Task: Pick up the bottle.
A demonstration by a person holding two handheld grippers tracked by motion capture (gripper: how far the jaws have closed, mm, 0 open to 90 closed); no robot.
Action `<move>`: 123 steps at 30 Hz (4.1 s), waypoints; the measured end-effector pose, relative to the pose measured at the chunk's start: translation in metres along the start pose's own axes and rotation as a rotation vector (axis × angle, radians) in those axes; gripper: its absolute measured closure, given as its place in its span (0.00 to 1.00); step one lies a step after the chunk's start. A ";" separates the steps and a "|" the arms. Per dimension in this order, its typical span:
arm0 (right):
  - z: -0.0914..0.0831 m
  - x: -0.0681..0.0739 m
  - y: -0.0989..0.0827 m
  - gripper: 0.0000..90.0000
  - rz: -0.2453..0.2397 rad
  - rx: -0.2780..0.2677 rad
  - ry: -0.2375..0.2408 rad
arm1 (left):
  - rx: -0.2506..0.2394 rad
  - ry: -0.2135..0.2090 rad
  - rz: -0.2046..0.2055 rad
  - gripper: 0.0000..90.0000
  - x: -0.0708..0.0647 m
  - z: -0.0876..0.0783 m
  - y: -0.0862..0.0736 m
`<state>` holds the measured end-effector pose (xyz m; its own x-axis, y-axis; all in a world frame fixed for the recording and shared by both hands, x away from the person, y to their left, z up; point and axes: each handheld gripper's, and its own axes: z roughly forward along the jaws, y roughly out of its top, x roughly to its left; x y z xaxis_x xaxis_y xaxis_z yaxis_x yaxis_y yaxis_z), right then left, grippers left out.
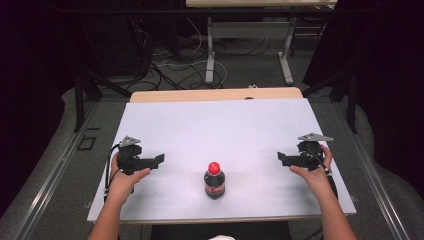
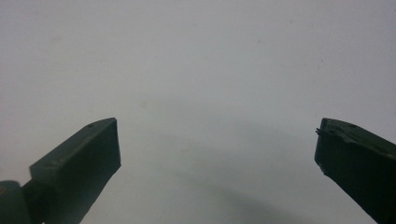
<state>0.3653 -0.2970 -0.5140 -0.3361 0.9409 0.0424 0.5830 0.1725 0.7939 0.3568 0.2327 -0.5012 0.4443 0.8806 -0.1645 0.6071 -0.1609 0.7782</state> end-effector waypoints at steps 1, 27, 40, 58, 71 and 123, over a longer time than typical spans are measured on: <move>-0.005 0.004 0.003 0.00 -0.005 -0.004 -0.008 | -0.001 0.000 0.030 0.01 -0.004 -0.005 0.003; -0.041 0.064 0.028 0.11 -0.158 -0.038 0.121 | 0.014 -0.252 0.252 0.01 -0.115 -0.013 0.012; -0.033 0.071 0.024 0.12 -0.178 -0.015 0.141 | 0.058 -0.315 0.308 0.01 -0.144 0.011 -0.006; -0.028 0.075 0.022 0.14 -0.185 -0.005 0.147 | 0.045 -0.308 0.361 0.05 -0.166 0.034 -0.022; -0.026 0.075 0.021 0.14 -0.185 0.001 0.149 | 0.022 -0.290 0.363 0.19 -0.167 0.037 -0.026; -0.048 0.119 0.038 0.30 -0.253 -0.095 0.337 | -0.032 -0.249 0.349 0.33 -0.158 0.024 -0.021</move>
<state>0.3117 -0.1922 -0.4490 -0.6918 0.7217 0.0226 0.3855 0.3428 0.8566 0.2899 0.0862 -0.5064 0.7671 0.6410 -0.0260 0.3731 -0.4129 0.8308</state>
